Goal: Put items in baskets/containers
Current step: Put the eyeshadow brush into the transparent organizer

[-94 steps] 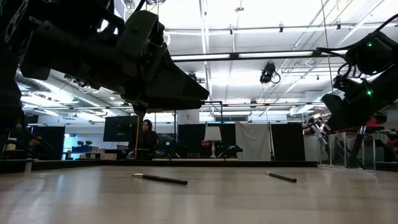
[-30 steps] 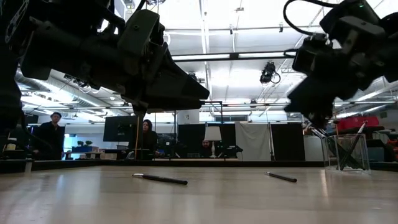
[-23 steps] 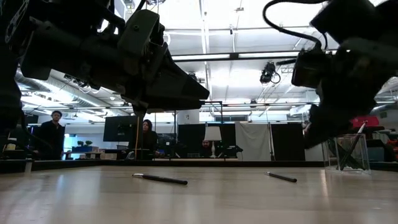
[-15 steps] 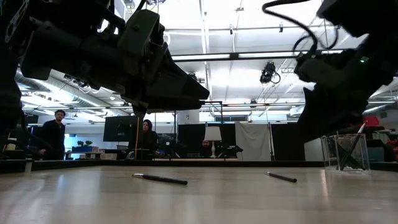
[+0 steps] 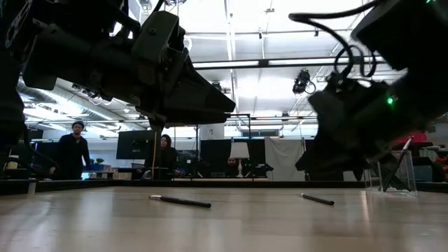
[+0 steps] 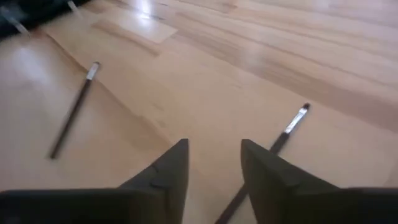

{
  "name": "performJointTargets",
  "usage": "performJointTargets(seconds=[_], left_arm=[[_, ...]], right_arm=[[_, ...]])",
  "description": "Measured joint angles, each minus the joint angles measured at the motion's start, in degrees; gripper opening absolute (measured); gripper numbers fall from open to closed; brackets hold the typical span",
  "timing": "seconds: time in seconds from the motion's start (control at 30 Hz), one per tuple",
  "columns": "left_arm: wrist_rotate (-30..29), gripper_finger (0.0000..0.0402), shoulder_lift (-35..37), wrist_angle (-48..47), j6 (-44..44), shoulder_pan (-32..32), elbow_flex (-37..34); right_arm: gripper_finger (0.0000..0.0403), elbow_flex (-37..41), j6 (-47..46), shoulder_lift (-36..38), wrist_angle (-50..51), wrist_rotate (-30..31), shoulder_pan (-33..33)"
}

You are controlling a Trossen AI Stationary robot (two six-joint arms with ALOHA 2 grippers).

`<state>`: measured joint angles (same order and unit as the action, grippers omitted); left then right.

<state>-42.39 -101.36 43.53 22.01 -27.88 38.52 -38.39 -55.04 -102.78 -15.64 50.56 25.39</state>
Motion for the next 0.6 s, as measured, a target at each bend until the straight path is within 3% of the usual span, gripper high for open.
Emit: performJointTargets(seconds=[0.17, 0.27, 0.43, 0.6], left_arm=[[0.0, 0.0177, 0.0, 0.0, 0.0, 0.0, 0.0], [0.0, 0.0177, 0.0, -0.1, 0.1, 0.0, 0.0], [0.0, 0.0177, 0.0, -0.1, 0.1, 0.0, 0.0], [0.0, 0.0177, 0.0, -0.1, 0.3, 0.0, 0.0]], right_arm=[[0.0206, 0.0, -1.6, -2.8, -0.5, 0.9, -2.9], [0.0223, 0.0, -3.0, -4.5, -0.2, 1.5, -4.6], [0.021, 0.0, -3.6, -7.0, -0.2, 0.8, -6.4], [0.0164, -0.1, -2.9, -8.0, 1.8, -0.8, -6.8]])
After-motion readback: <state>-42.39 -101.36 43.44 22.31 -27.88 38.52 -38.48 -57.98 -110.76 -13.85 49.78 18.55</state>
